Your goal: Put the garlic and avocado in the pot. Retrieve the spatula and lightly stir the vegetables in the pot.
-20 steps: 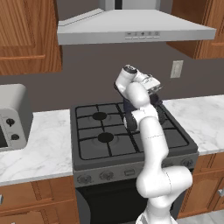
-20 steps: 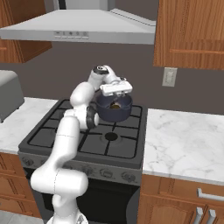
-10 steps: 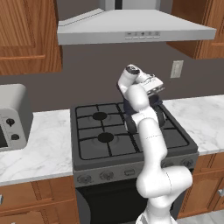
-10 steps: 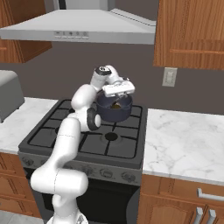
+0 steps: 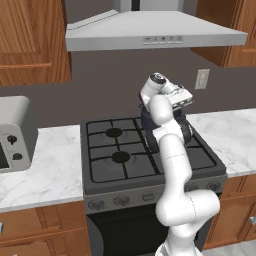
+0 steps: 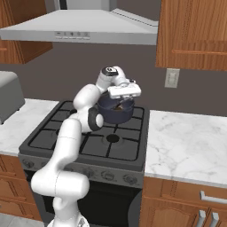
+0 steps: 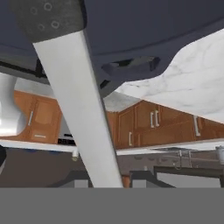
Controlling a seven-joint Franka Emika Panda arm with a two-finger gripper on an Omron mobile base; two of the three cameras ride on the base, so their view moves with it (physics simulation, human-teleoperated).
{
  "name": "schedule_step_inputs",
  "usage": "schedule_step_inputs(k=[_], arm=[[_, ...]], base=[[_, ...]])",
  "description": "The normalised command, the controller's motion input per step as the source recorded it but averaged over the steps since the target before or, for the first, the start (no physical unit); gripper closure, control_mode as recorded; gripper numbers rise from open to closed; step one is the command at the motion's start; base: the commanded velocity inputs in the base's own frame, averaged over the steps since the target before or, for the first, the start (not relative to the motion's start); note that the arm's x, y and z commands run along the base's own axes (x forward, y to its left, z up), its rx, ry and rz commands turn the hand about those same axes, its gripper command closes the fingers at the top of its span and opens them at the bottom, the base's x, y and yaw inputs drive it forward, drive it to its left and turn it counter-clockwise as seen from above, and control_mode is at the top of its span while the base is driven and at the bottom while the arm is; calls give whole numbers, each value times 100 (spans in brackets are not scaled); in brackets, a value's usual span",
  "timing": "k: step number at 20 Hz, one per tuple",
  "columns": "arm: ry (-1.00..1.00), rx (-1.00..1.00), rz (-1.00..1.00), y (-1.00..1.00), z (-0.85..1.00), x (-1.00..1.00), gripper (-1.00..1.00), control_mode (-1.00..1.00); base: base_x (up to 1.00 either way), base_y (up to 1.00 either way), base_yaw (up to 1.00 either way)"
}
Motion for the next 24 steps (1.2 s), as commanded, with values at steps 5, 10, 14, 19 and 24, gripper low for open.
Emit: schedule_step_inputs(k=[5,10,14,19,24], arm=[[2,0,-16,-3,0,0,100,-100],[0,-3,-19,4,0,9,100,-100],[4,-7,-26,41,0,38,100,-100],[10,-8,-30,47,0,47,100,-100],[15,-7,-30,31,-13,50,100,-100]], base=[[0,0,0],[0,0,0],[0,0,0],[0,0,0],[0,0,0]])
